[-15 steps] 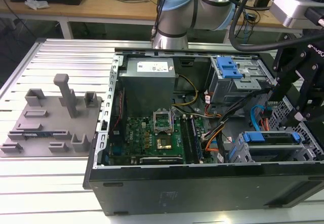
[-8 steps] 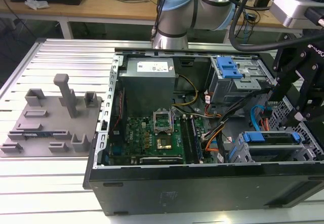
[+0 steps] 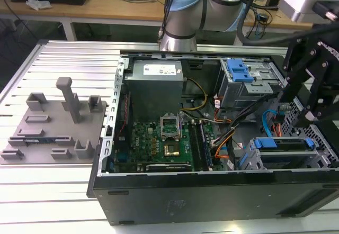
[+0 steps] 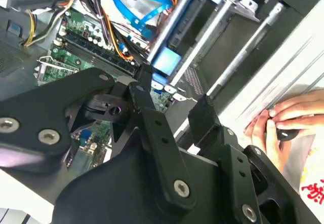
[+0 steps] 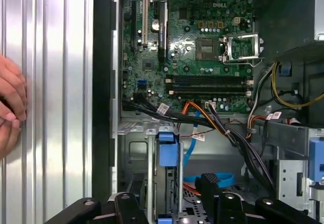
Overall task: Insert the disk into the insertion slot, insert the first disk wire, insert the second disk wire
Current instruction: 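Insert the first disk wire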
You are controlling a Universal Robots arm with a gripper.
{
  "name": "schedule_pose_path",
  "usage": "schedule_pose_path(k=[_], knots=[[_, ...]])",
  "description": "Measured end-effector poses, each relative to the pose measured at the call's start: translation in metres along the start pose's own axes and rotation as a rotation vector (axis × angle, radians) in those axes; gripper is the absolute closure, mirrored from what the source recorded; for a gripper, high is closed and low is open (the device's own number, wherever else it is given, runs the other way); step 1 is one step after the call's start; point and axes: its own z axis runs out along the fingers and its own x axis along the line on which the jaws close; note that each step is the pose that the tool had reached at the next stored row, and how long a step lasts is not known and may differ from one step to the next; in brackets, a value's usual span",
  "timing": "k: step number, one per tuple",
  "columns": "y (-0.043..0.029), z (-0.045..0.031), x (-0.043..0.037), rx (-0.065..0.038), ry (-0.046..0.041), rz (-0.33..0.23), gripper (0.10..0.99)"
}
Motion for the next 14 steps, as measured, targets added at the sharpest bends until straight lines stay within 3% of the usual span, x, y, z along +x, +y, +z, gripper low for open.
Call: schedule_pose_path(k=[3, 5, 6, 7, 8, 9, 11, 14], knots=[[-0.0002, -0.0001, -0.0176, 0.0, 0.008, 0.0, 0.525], [-0.0006, 0.0, -0.0415, 0.0, 0.0138, 0.0, 0.525], [-0.0013, 0.0008, -0.0536, -0.001, 0.0442, 0.0, 0.525], [-0.0016, 0.0009, -0.0567, 0.0, 0.0678, 0.001, 0.525], [-0.0018, 0.0008, -0.0581, 0.009, 0.0954, 0.002, 0.525], [-0.0019, 0.0008, -0.0583, 0.02, 0.1128, 0.005, 0.525], [-0.0019, 0.0008, -0.0583, 0.036, 0.1235, 0.018, 0.525], [-0.0021, 0.0009, -0.0584, 0.045, 0.1244, 0.049, 0.525]])
